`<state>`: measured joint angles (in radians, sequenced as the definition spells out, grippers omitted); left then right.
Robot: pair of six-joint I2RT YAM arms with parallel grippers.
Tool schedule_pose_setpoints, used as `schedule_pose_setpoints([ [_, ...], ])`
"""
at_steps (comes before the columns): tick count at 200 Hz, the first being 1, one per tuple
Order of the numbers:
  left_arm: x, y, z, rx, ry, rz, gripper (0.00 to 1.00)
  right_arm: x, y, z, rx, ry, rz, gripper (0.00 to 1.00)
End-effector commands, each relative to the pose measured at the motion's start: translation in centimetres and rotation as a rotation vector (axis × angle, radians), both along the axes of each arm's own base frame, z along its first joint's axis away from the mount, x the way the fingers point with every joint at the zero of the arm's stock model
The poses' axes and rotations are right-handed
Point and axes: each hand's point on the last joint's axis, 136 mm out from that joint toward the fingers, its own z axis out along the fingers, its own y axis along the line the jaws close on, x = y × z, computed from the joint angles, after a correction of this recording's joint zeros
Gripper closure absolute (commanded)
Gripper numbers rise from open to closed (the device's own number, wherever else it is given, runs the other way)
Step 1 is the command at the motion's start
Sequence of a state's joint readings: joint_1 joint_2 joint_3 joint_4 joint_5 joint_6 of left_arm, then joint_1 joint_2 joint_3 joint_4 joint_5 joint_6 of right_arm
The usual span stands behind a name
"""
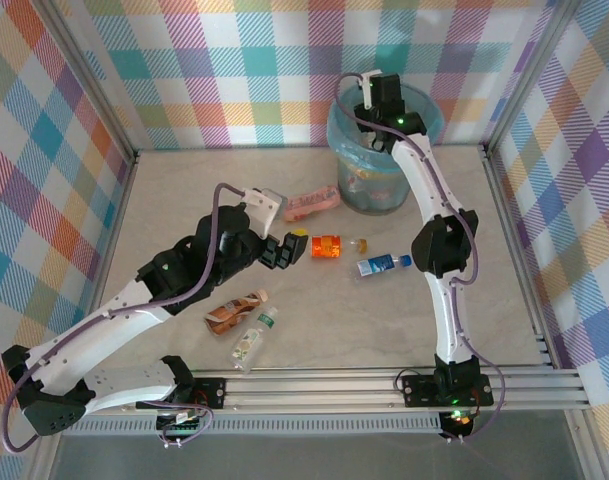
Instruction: Put the plastic bottles in the bin
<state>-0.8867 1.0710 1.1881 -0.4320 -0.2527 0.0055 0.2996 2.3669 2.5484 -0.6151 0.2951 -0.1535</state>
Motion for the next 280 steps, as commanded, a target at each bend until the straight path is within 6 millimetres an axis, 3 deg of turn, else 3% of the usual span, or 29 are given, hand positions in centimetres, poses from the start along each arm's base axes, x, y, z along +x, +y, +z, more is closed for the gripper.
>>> schedule_pose_setpoints([
  [1,0.3,0.4,0.4,-0.013,0.017,0.024,0.11,0.0,-0.4,-5.0,0.028,0.124,-0.006,0.71],
  [49,0.8,0.3,0.0,-0.001,0.031,0.038,0.11,0.5,-1.0,-6.0,0.118,0.153,-0.017,0.68],
  [113,0.9,0.4,-1.1,0.006,0.057,0.053,0.11,0.5,-1.7,-11.9,0.112,0.268,-0.044,0.71],
  [135,0.9,0.8,-1.2,0.011,0.059,0.066,0.11,0.6,-1.7,-12.2,0.119,0.276,-0.049,0.69],
  [163,1.2,1.0,-1.2,-0.001,0.059,0.081,0.11,0.1,-1.3,-7.9,0.188,0.222,-0.049,0.64],
  [203,1.5,0.5,-0.8,-0.018,0.070,0.078,0.10,-1.4,-1.3,0.5,0.269,0.090,-0.045,0.41],
  [224,1.5,0.6,-0.6,-0.034,0.076,0.084,0.10,-2.6,-1.0,4.3,0.298,0.030,-0.025,0.35],
  [247,1.4,0.8,-0.4,-0.050,0.080,0.095,0.10,-3.8,-0.7,7.6,0.327,-0.024,-0.011,0.25],
  [280,1.4,2.0,-0.2,-0.058,0.087,0.151,0.10,-5.5,-0.3,10.7,0.360,-0.068,0.001,0.16],
])
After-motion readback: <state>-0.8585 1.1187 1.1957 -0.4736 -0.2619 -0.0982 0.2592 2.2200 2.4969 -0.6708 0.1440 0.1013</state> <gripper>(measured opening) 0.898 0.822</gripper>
